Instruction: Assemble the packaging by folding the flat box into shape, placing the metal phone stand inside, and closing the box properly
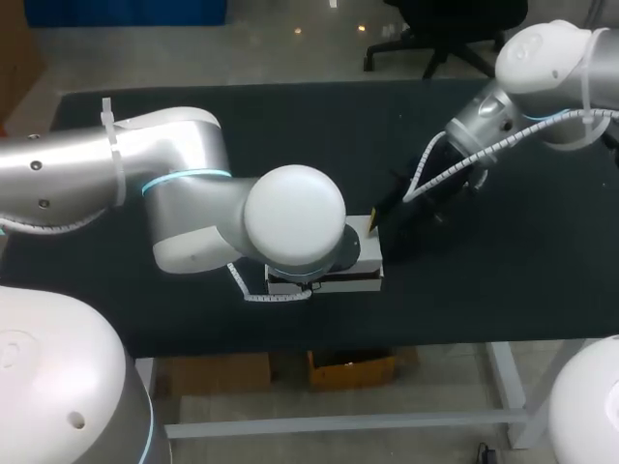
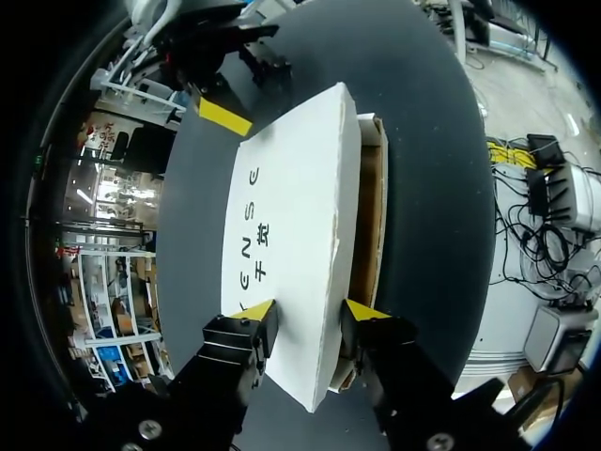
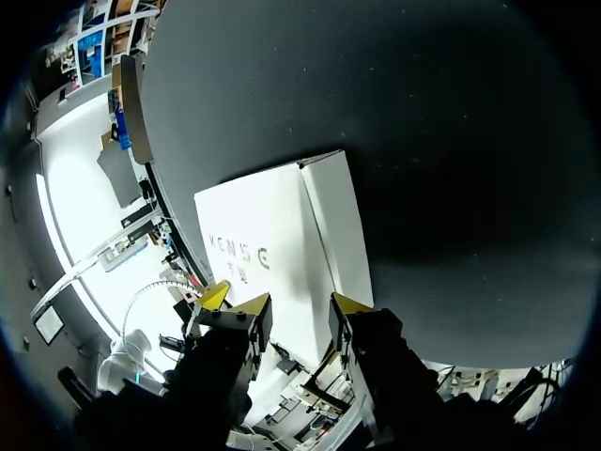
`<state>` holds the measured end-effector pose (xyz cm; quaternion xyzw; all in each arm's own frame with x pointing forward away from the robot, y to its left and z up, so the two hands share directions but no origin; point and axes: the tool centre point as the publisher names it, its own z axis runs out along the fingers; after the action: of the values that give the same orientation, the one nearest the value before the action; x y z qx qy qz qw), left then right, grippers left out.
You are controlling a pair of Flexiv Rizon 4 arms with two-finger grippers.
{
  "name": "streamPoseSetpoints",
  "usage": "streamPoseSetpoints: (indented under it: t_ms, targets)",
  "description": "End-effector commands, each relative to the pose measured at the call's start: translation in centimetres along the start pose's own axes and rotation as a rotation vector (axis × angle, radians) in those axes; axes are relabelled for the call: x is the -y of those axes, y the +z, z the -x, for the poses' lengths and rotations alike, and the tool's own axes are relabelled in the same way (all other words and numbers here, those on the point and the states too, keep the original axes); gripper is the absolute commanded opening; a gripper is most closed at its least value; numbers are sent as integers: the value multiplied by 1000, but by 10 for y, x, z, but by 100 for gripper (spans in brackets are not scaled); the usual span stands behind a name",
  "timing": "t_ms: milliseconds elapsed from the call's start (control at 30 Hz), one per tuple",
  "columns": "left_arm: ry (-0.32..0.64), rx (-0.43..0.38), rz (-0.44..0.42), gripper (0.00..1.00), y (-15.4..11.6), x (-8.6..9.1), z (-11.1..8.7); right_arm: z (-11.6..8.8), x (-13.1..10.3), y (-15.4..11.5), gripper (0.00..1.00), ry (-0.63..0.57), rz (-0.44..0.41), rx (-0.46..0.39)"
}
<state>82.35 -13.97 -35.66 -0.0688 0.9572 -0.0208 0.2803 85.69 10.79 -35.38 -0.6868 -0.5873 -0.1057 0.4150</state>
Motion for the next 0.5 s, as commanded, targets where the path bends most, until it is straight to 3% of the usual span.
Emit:
streamPoseSetpoints:
  t_ms: [33,500]
  targets:
    - [-2,4,3,44,0,1,-2,-1,-1,1,38,-2,-4,0]
    - [6,8,1,45,0,1,-4,1,-3,5,38,4,-13,3]
